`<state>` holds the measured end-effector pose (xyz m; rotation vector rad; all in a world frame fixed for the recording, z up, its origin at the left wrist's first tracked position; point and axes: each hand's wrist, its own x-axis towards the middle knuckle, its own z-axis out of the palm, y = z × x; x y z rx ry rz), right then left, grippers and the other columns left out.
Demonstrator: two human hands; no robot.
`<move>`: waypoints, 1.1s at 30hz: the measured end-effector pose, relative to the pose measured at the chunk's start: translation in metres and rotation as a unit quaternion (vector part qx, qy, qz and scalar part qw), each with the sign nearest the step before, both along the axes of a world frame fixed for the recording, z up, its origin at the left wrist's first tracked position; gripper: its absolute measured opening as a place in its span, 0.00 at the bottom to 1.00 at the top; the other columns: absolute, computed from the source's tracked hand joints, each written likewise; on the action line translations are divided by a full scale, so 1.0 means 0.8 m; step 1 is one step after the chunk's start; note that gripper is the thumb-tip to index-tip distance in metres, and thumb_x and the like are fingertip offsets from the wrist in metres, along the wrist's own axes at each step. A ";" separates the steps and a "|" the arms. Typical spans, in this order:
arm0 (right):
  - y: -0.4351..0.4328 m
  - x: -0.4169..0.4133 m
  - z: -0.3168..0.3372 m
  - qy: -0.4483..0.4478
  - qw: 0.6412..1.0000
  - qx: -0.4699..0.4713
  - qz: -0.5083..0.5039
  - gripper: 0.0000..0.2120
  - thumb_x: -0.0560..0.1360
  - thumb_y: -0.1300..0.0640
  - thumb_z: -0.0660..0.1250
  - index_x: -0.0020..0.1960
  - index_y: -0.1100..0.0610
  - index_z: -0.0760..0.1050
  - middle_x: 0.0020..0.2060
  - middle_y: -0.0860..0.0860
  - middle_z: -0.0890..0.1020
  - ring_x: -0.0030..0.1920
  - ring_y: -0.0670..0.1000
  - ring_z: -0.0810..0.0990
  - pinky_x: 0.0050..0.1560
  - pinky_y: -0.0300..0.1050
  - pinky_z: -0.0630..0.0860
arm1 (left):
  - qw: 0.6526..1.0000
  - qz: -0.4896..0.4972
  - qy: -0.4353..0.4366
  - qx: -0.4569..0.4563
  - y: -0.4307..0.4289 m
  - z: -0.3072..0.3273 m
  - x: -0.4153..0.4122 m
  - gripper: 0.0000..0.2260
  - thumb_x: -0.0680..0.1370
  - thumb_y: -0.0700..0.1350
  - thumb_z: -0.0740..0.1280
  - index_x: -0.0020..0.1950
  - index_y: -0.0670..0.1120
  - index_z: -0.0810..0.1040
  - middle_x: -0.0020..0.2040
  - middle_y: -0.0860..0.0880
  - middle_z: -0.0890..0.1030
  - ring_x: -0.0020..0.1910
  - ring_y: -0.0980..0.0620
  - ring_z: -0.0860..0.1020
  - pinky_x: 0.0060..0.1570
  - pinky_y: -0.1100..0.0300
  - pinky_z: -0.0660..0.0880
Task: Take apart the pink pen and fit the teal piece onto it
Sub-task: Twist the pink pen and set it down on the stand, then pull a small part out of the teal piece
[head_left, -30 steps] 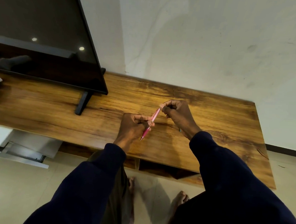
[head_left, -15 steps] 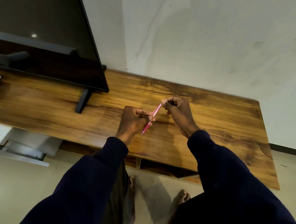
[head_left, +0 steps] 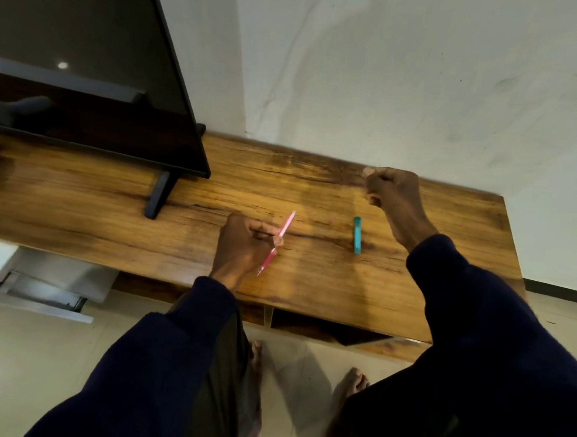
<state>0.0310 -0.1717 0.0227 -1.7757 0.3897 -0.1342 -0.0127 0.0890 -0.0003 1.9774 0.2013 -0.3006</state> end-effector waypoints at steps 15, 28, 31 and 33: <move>0.063 -0.007 -0.064 0.021 0.952 -0.294 0.079 0.01 0.74 0.60 0.77 0.44 0.58 0.87 0.38 0.49 0.86 0.37 0.38 0.78 0.40 0.22 0.71 | 1.000 -0.002 0.000 -0.011 -0.026 -0.019 0.012 0.08 0.75 0.37 0.76 0.53 0.43 0.86 0.48 0.47 0.87 0.49 0.52 0.85 0.54 0.54 0.84; 0.041 -0.034 -0.054 -0.020 0.956 -0.292 -0.010 0.04 0.76 0.67 0.73 0.48 0.62 0.86 0.37 0.42 0.79 0.37 0.36 0.76 0.39 0.20 0.70 | 0.996 -0.004 -0.056 0.076 -0.045 -0.039 0.028 0.08 0.74 0.41 0.79 0.52 0.44 0.85 0.46 0.51 0.86 0.44 0.59 0.83 0.44 0.68 0.79; 0.024 -0.045 -0.063 -0.023 0.943 -0.332 -0.026 0.06 0.76 0.67 0.72 0.52 0.61 0.85 0.45 0.52 0.84 0.43 0.43 0.81 0.45 0.26 0.74 | 0.994 -0.015 -0.069 0.085 -0.051 -0.037 0.028 0.07 0.74 0.41 0.79 0.50 0.44 0.87 0.45 0.51 0.86 0.43 0.59 0.82 0.41 0.71 0.75; 0.017 -0.051 -0.071 0.014 0.936 -0.352 -0.022 0.09 0.75 0.62 0.75 0.55 0.58 0.83 0.50 0.56 0.84 0.50 0.52 0.82 0.52 0.42 0.80 | 0.994 -0.020 -0.072 0.085 -0.055 -0.038 0.029 0.07 0.72 0.41 0.80 0.49 0.44 0.87 0.45 0.51 0.86 0.43 0.59 0.83 0.41 0.70 0.76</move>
